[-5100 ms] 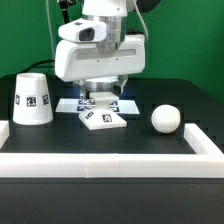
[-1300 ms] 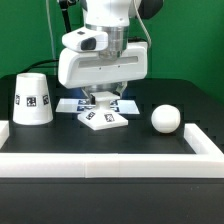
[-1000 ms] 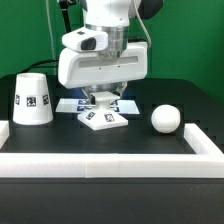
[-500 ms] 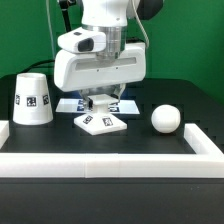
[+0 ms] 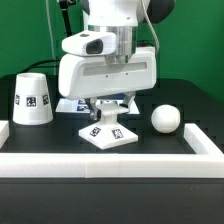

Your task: Assemble lamp

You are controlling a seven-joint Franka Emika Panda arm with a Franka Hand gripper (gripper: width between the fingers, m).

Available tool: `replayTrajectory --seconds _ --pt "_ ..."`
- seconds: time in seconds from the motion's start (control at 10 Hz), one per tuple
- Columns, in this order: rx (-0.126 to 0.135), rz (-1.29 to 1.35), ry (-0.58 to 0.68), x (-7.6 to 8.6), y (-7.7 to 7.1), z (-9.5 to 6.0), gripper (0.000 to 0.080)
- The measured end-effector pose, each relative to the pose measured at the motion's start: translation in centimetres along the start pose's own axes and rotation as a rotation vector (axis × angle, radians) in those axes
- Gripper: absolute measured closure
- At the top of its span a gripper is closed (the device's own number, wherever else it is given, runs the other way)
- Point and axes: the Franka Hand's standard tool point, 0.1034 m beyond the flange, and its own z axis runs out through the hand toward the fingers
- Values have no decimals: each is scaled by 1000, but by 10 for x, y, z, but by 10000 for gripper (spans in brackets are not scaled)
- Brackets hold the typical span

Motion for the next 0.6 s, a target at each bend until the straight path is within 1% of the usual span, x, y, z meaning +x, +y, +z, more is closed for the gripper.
replayTrajectory --seconds 0.3,0.4,0.5,0.6 --pt "5 151 5 1 -2 0 263" --pt "11 286 7 3 -5 0 263" --pt "16 449 6 11 -12 0 263" --pt "26 561 9 26 -16 1 263"
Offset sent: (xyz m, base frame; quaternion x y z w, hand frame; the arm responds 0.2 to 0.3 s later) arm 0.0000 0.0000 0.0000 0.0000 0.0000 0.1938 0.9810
